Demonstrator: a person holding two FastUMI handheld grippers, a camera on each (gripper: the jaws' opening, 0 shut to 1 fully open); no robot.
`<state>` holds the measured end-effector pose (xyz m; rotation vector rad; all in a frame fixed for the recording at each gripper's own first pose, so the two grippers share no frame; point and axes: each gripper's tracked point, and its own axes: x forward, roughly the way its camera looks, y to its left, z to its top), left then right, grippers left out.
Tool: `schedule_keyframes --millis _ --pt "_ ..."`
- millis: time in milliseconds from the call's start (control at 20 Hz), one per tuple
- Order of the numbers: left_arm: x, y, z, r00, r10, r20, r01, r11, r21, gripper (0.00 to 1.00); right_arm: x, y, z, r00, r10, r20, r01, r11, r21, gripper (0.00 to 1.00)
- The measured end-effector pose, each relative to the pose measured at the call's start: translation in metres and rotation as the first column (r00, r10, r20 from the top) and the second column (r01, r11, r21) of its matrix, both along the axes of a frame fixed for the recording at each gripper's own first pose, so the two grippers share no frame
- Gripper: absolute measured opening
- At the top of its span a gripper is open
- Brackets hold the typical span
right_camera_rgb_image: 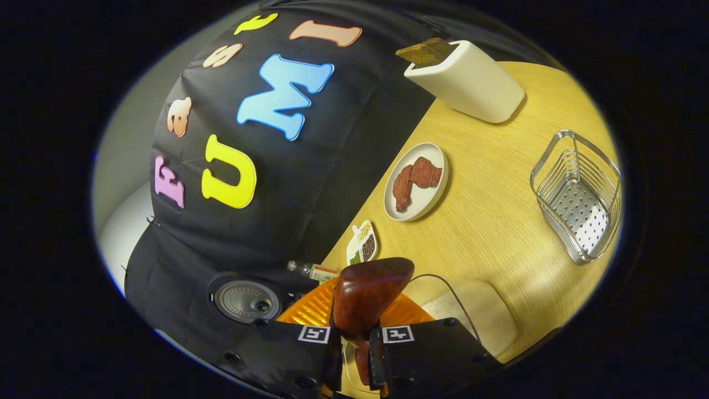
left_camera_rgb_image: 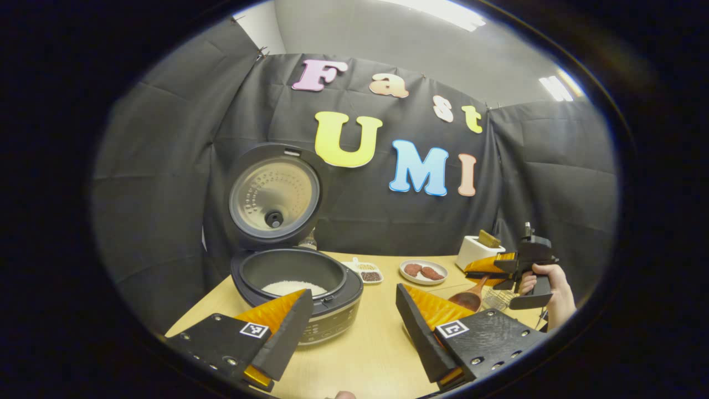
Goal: Close the left gripper, press the button to open the rice cooker; take a wooden spoon from the chopstick holder with the right hand, scoop a spoonful of rice and pour it into the rice cooker, then put the wooden spoon back into the chopstick holder.
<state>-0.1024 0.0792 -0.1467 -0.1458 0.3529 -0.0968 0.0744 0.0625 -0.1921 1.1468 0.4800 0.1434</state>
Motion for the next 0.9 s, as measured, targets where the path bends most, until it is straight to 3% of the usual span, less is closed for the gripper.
schedule_keyframes --millis 200,450,900 --pt "-0.003 0.009 0.001 1.0 0.021 -0.001 -0.021 1.0 -0.002 0.93 0.006 -0.013 0.017 0.998 -0.056 0.028 0.054 0.996 0.067 0.18" --pt "-0.008 0.025 0.004 0.998 0.056 0.008 -0.056 0.998 0.007 0.92 0.027 -0.002 0.048 0.993 -0.077 0.086 0.064 0.988 0.143 0.2" --pt "-0.011 0.065 0.006 0.992 0.126 0.024 -0.126 0.992 -0.001 0.93 0.077 0.069 0.094 0.991 -0.053 0.123 0.021 0.968 0.25 0.2"
